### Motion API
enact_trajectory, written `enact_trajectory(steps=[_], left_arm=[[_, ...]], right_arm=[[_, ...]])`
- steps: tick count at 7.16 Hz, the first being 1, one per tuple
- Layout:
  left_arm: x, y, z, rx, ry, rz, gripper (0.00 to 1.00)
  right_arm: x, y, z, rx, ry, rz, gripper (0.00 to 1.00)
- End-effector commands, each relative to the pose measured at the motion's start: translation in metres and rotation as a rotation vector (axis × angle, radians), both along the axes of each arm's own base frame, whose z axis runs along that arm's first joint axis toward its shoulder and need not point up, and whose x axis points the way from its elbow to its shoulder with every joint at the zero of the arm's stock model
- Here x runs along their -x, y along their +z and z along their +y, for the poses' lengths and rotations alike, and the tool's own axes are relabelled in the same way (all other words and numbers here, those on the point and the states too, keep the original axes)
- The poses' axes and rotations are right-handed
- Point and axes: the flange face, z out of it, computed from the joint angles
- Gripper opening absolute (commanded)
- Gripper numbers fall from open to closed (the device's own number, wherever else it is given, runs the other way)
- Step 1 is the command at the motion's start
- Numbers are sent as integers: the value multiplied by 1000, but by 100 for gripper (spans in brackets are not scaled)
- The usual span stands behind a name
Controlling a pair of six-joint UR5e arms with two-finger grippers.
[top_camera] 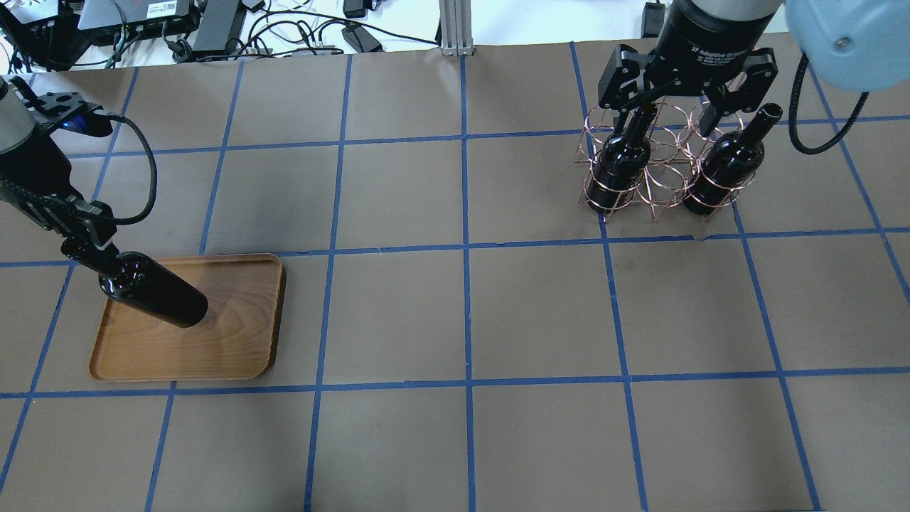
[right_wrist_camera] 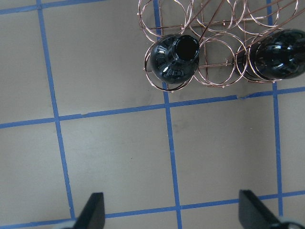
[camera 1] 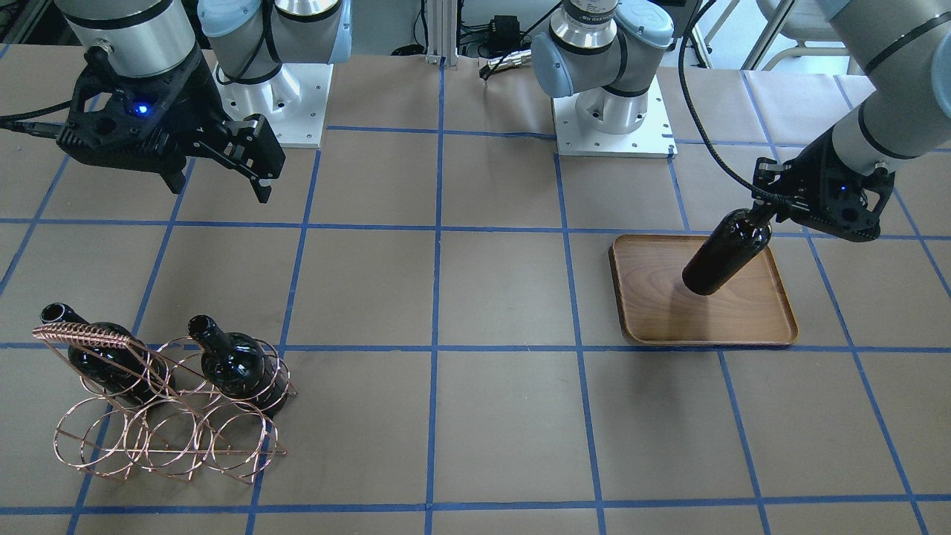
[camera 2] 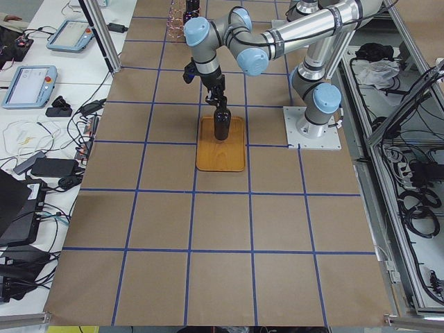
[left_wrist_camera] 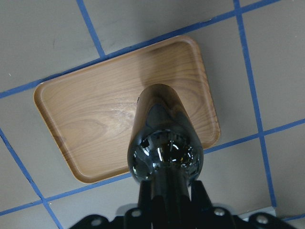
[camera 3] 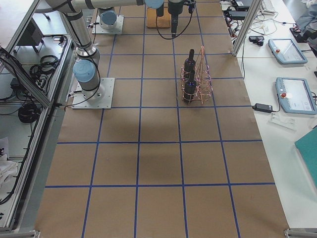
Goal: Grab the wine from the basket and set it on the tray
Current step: 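Lift the bottle with the left gripper and lay it down on the tray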
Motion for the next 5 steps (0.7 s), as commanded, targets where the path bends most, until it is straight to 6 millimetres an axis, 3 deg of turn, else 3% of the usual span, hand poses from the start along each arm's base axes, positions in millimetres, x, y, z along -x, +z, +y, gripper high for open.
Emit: enact_trajectory(steps=[1,5], left_arm=[[-7,-15,-6,-29,-1,4,0],[-12,-28,-11,-62,-7,-11,0]], right_arm=[[0,-1,0,-2,2,1,100],[1,-2,0,-5,9,6,100]])
